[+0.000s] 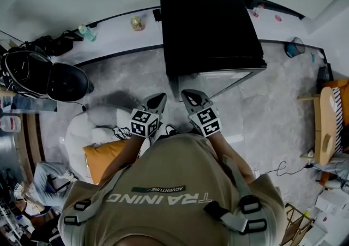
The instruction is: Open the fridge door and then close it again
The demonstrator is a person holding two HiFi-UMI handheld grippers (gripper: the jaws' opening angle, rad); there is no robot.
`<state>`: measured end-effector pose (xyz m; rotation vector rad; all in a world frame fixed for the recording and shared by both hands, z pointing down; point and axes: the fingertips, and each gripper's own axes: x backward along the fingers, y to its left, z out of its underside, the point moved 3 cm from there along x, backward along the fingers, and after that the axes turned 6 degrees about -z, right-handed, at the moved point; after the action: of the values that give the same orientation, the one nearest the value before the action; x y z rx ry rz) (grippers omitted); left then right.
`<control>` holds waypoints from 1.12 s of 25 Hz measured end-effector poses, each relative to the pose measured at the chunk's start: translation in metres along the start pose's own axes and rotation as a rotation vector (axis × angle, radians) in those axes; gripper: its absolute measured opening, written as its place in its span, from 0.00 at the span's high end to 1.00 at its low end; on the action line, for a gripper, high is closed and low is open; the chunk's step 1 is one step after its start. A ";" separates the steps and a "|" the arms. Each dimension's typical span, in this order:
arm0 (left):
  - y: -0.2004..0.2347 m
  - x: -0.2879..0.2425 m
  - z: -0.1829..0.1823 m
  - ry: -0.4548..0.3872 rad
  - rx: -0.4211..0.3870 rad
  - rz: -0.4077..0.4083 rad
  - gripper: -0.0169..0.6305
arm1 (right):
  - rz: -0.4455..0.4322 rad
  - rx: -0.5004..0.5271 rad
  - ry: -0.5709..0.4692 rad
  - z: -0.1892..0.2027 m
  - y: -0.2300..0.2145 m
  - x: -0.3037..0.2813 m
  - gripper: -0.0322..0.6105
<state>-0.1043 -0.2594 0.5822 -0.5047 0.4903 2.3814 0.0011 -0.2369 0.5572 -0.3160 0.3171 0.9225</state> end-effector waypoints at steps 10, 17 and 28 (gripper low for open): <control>-0.025 0.002 -0.024 -0.049 -0.028 -0.067 0.97 | 0.001 0.035 -0.078 -0.014 -0.012 0.040 0.96; -0.031 0.001 -0.053 -0.100 -0.056 -0.118 0.97 | -0.011 0.084 -0.122 -0.033 -0.025 0.060 0.96; -0.038 0.003 -0.089 -0.169 -0.083 -0.173 0.97 | -0.009 0.165 -0.219 -0.078 -0.038 0.085 0.96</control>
<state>-0.0612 -0.2718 0.4965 -0.3625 0.2620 2.2596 0.0701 -0.2277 0.4573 -0.0638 0.1885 0.9070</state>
